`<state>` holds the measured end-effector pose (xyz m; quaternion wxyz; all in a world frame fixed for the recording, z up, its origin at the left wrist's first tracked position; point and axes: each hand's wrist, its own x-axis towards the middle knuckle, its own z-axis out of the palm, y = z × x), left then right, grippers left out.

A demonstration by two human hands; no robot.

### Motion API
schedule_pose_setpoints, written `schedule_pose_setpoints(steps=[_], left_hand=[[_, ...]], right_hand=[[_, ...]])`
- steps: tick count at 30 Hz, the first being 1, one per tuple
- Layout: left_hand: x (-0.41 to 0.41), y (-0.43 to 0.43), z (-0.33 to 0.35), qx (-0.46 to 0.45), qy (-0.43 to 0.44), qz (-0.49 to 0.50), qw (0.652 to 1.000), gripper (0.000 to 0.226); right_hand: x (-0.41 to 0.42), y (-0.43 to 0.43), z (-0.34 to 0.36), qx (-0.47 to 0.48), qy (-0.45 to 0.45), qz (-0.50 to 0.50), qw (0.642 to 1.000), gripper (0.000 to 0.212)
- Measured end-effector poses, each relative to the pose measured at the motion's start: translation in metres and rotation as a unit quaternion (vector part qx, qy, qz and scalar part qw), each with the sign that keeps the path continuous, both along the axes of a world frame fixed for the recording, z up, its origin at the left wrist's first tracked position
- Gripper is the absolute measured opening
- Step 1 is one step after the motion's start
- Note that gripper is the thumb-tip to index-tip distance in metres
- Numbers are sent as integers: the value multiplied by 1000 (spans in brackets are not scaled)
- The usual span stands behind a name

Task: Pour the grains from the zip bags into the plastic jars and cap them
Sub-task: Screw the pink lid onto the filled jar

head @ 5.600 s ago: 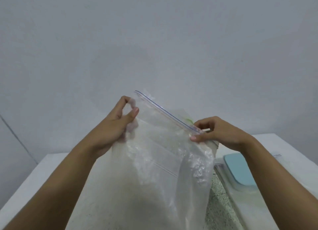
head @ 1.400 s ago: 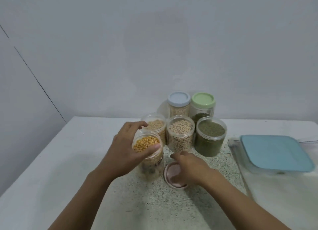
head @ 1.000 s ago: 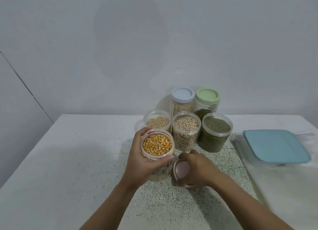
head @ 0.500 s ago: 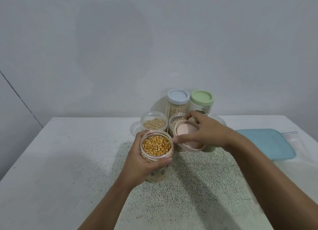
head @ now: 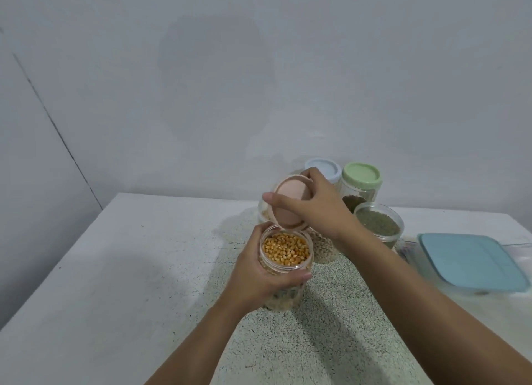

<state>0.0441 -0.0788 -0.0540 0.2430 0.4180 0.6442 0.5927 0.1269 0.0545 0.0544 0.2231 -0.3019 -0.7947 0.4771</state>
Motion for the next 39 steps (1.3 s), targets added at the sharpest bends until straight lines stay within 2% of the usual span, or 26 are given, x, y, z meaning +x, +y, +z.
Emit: schedule_pose_setpoints(steps=[6,9,11,15,17,22,26,28,31,34,39], left_hand=[[0,0,0,0,-9,6,1000,91],[-2,1,-2,1,-13,0,1000,94],[-2,1,-3,9,-15,-2,1000,89],[-3,1,-6,24,-19,-7,999,88],[-4,1,-9,27,-25,-9,999,89],[-3,3,-8,37,-26,0,999,94],[-2,3,-9,39,-42,-8,998,94],[-2,4,-10,41,-42,-10,998,95],[-4,4,-11,39,-41,-10,998,95],[-3,4,-13,44,-33,12,998,95],[-1,3,-17,61,-32,28,997,97]], right_hand=[[15,-19,-10,-54,102,13,993,65],[32,-26,-29,-93,110,54,988,66],[41,-32,-45,-94,139,92,982,63],[45,-34,-53,-95,211,95,968,53],[46,-31,-51,-87,205,111,968,50],[54,-27,-50,-43,155,126,979,64],[50,-22,-45,-52,211,125,968,49],[45,-21,-42,-24,221,121,967,47],[41,-17,-44,88,154,103,979,48],[40,-14,-53,199,60,143,968,52],[36,-10,-54,228,3,174,958,50]])
